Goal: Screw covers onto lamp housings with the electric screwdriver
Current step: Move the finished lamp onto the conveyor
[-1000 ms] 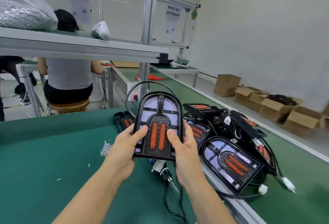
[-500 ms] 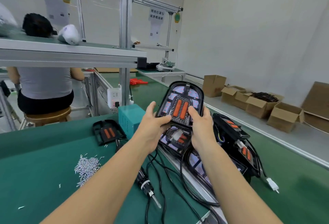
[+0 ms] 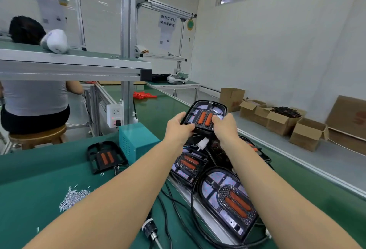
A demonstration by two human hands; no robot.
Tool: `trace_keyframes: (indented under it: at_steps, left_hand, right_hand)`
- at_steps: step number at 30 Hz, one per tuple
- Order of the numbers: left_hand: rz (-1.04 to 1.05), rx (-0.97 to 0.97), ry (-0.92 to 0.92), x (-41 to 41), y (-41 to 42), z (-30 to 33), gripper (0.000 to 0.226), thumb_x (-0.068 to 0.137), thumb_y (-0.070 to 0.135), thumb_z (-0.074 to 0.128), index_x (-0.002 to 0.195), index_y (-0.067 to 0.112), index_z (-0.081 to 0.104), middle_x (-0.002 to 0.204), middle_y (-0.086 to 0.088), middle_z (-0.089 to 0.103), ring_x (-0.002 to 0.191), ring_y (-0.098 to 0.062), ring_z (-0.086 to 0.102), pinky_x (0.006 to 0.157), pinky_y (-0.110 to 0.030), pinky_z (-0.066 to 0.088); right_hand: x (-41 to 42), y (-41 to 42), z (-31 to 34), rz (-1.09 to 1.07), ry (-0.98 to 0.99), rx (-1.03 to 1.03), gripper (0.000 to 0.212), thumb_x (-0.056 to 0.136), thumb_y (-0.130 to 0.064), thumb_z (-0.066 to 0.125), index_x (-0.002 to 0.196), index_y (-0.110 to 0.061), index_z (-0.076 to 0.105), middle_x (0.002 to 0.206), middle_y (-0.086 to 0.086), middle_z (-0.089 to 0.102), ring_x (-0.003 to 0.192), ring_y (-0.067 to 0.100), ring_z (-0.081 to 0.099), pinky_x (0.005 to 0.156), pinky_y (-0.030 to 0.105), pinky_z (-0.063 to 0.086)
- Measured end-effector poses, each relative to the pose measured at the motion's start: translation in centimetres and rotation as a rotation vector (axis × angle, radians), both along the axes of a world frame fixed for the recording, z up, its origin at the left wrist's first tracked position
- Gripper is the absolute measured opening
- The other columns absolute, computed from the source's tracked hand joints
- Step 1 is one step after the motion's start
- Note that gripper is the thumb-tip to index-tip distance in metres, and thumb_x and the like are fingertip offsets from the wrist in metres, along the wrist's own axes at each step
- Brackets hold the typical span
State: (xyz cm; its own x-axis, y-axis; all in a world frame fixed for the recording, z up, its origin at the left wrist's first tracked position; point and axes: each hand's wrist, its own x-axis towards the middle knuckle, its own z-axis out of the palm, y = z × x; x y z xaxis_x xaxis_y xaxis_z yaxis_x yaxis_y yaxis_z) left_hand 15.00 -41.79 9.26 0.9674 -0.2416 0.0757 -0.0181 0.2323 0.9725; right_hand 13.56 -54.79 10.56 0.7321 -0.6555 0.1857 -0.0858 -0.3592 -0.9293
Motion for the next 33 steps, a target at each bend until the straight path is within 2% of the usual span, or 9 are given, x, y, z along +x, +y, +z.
trace_keyframes:
  at_steps: [4,7,10,16,19,22,26,30,33]
  left_hand:
    - [0.023,0.081,0.017,1.2,-1.4,-0.5,0.060,0.092,-0.003,0.055,0.146,0.012,0.034,0.142,-0.009,0.045,0.114,-0.028,0.058,0.099,-0.038,0.048]
    - [0.050,0.141,0.019,1.9,-1.7,-1.1,0.060,0.091,-0.001,0.057,0.145,0.011,0.035,0.142,-0.010,0.047,0.118,-0.030,0.055,0.103,-0.042,0.045]
    - [0.067,0.142,0.036,2.4,-2.2,-1.4,0.056,0.090,-0.002,0.057,0.143,0.009,0.040,0.139,-0.012,0.050,0.119,-0.031,0.054,0.103,-0.043,0.044]
    - [0.016,0.223,0.017,2.7,-2.6,-2.1,0.054,0.090,-0.005,0.053,0.141,0.009,0.043,0.128,-0.014,0.054,0.108,-0.031,0.057,0.097,-0.038,0.048]
    - [-0.072,0.403,-0.060,2.2,-1.8,-2.7,0.056,0.088,-0.008,0.047,0.140,0.013,0.044,0.115,-0.017,0.060,0.089,-0.027,0.055,0.076,-0.029,0.044]
    - [-0.147,0.514,-0.097,1.7,-1.1,-3.1,0.068,0.090,-0.010,0.042,0.150,0.020,0.027,0.133,-0.010,0.051,0.087,-0.020,0.052,0.062,-0.022,0.041]
    - [-0.143,0.584,-0.144,1.0,-0.3,-3.2,0.073,0.091,-0.010,0.039,0.152,0.021,0.015,0.151,-0.005,0.034,0.122,-0.032,0.050,0.091,-0.036,0.047]
    - [-0.126,0.649,-0.198,0.5,0.7,-3.7,0.062,0.091,-0.009,0.033,0.148,0.015,0.027,0.136,-0.008,0.047,0.107,-0.019,0.054,0.080,-0.023,0.046]
    - [-0.129,0.753,-0.244,0.1,1.6,-3.9,0.065,0.092,-0.008,0.029,0.151,0.015,0.018,0.156,-0.004,0.024,0.135,-0.021,0.035,0.105,-0.028,0.036]
  right_hand:
    - [1.1,-0.9,0.4,0.019,0.118,-0.209,0.042,0.103,-0.016,0.041,0.142,-0.001,0.035,0.141,0.021,0.043,0.120,0.035,0.049,0.083,0.035,0.040]
    - [1.6,-1.1,-0.2,0.062,0.273,-0.331,0.037,0.105,-0.016,0.033,0.136,0.000,0.044,0.140,0.023,0.044,0.117,0.036,0.050,0.078,0.030,0.034]
    - [1.8,-1.3,-0.6,0.076,0.372,-0.482,0.031,0.104,-0.017,0.032,0.118,0.001,0.053,0.137,0.026,0.045,0.116,0.033,0.045,0.086,0.034,0.036]
    - [2.2,0.3,-0.7,0.122,0.506,-0.754,0.041,0.102,-0.030,0.031,0.125,-0.011,0.058,0.134,0.017,0.054,0.123,0.034,0.049,0.106,0.046,0.037]
    - [1.9,0.3,-1.5,0.155,0.566,-0.781,0.037,0.102,-0.029,0.032,0.126,-0.012,0.054,0.132,0.017,0.055,0.120,0.033,0.051,0.103,0.044,0.039]
    - [1.5,0.2,-2.2,0.149,0.557,-0.786,0.034,0.102,-0.026,0.033,0.125,-0.010,0.052,0.130,0.018,0.053,0.118,0.033,0.052,0.099,0.043,0.041]
    - [1.3,0.3,-2.3,0.144,0.552,-0.775,0.031,0.102,-0.024,0.034,0.122,-0.010,0.053,0.128,0.018,0.053,0.117,0.034,0.052,0.099,0.043,0.041]
    - [1.1,0.5,-2.1,0.139,0.603,-0.816,0.034,0.102,-0.026,0.033,0.129,-0.012,0.050,0.135,0.018,0.049,0.125,0.034,0.046,0.108,0.049,0.033]
    - [0.9,1.1,-2.0,0.102,0.618,-0.859,0.045,0.104,-0.033,0.027,0.142,-0.013,0.040,0.146,0.017,0.039,0.136,0.033,0.036,0.115,0.055,0.019]
